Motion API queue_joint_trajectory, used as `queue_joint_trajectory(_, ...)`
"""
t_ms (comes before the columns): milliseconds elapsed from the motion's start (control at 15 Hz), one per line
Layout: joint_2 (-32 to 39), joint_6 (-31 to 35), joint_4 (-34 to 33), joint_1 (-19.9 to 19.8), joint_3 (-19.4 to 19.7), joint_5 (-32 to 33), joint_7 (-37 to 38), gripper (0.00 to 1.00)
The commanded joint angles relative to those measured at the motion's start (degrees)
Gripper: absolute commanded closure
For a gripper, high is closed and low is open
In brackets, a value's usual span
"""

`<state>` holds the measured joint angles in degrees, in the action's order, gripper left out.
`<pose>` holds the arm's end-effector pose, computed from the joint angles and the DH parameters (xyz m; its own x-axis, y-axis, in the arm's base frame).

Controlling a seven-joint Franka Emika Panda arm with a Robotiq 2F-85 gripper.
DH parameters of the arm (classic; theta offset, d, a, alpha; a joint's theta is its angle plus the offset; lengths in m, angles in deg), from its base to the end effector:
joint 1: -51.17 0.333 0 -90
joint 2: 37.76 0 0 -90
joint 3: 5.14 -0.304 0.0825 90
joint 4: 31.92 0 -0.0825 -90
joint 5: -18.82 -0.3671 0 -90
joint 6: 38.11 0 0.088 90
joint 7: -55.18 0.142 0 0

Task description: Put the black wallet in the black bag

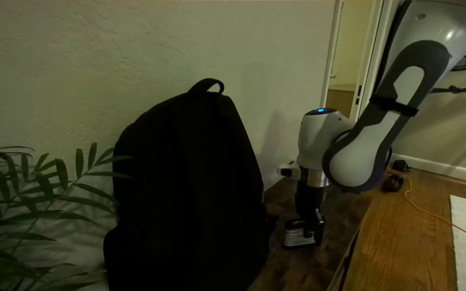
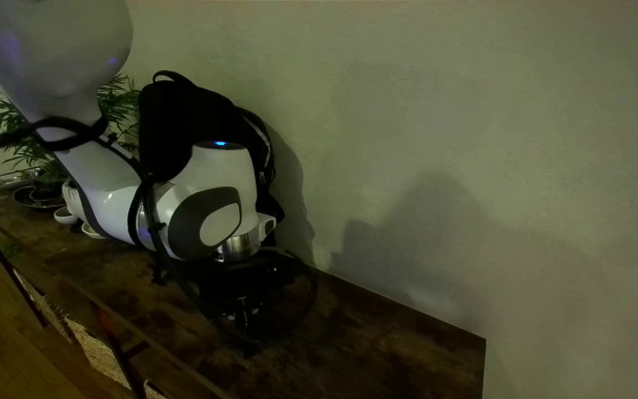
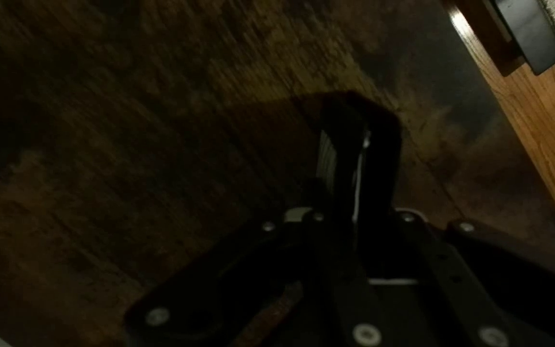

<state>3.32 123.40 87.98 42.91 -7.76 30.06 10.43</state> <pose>0.5468 -0.0440 0.0470 0.6549 0.7555 -0.0174 0.7556 -0.6543 0.0308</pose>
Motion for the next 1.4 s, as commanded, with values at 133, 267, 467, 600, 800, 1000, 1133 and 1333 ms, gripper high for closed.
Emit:
queue_joint_trajectory(133, -4.8, -2.1, 4.2, -1.1, -2.2, 0.0, 1.3, 0.95)
queue_joint_trajectory(267, -6.5, -3.2, 5.1, -1.0, -2.7, -0.2, 1.4, 0.95)
queue_joint_trajectory(467, -9.9, -4.3, 6.6, -0.6, -2.5, -0.1, 1.7, 0.95)
queue_joint_trajectory(600, -12.6, -5.1, 7.5, 0.0, -1.9, 0.2, 2.0, 0.95)
queue_joint_trajectory(800, -16.1, -6.7, 8.2, 0.2, -1.9, 0.0, 1.7, 0.95)
queue_joint_trajectory(1000, -19.5, -8.3, 8.2, 1.0, -1.6, 0.3, 1.7, 0.95)
queue_joint_trajectory(1133, -21.6, -8.6, 8.1, 1.6, -1.2, 0.8, 2.0, 0.95)
queue_joint_trajectory(1333, -24.3, -8.0, 7.7, 2.4, -0.7, 1.5, 2.4, 0.95)
